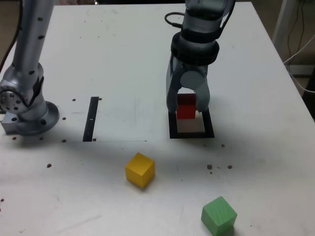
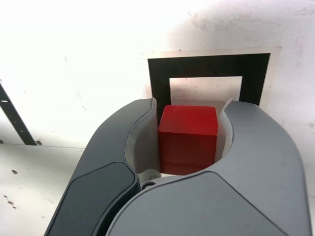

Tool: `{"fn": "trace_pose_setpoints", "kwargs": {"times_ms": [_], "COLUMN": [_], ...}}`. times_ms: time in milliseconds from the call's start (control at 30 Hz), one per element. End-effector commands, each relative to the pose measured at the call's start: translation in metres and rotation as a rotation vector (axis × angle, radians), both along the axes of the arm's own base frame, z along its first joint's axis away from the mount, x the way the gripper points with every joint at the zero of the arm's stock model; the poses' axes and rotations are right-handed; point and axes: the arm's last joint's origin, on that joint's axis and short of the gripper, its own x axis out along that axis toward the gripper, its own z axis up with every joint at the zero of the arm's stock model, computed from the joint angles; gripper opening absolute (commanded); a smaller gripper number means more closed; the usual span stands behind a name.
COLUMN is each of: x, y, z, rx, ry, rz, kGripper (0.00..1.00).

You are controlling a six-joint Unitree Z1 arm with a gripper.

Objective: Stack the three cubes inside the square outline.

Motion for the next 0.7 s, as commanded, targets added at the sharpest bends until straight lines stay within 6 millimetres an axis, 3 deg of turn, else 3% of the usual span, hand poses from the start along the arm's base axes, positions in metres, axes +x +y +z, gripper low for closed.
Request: {"fn": "trace_pose_setpoints", "kwargs": {"times_ms": [0,500,567,667], "x": [0.001,0.007,0.007,0.007], "y": [0.0,-0.001,-0.001,-0.001], "z": [-0.001,-0.019,-0.02,-0.022], "rx": [-0.006,-0.022,-0.023,-0.023], "ry": [-0.007,0.001,0.002,-0.001], "rz": [-0.001,-0.009,-0.012,-0.017], "kGripper": [0.29,0.32,0.46,0.8]}}
